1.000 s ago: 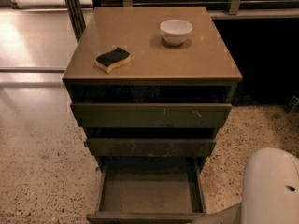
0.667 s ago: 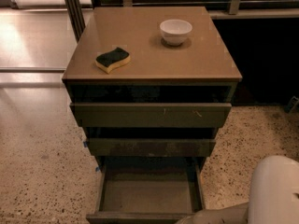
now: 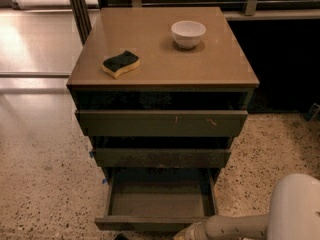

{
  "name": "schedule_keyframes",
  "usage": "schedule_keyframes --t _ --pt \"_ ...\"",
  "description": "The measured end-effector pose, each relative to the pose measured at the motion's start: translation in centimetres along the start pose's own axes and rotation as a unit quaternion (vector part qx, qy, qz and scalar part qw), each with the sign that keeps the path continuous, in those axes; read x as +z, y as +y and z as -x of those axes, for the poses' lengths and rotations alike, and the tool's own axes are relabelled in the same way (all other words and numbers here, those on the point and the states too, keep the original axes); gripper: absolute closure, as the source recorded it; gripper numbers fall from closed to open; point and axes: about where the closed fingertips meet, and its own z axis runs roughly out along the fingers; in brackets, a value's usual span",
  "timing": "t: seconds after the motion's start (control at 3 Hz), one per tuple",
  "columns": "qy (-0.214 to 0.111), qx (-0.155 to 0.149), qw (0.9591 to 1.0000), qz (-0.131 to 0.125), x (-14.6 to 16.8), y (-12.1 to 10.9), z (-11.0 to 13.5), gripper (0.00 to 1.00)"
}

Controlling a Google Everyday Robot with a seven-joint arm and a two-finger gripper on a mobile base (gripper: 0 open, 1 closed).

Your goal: Close bottom drawer

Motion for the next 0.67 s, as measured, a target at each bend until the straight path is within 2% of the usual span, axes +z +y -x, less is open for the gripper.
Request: schedule_keyframes --t 0.33,0.67 --pt "0.001 -0.002 1.0000 -0.007 0.0 -1.2 0.2 1.00" --pt "-0.004 -0.014 0.9995 -0.029 -0.6 -4.1 1.9 1.00"
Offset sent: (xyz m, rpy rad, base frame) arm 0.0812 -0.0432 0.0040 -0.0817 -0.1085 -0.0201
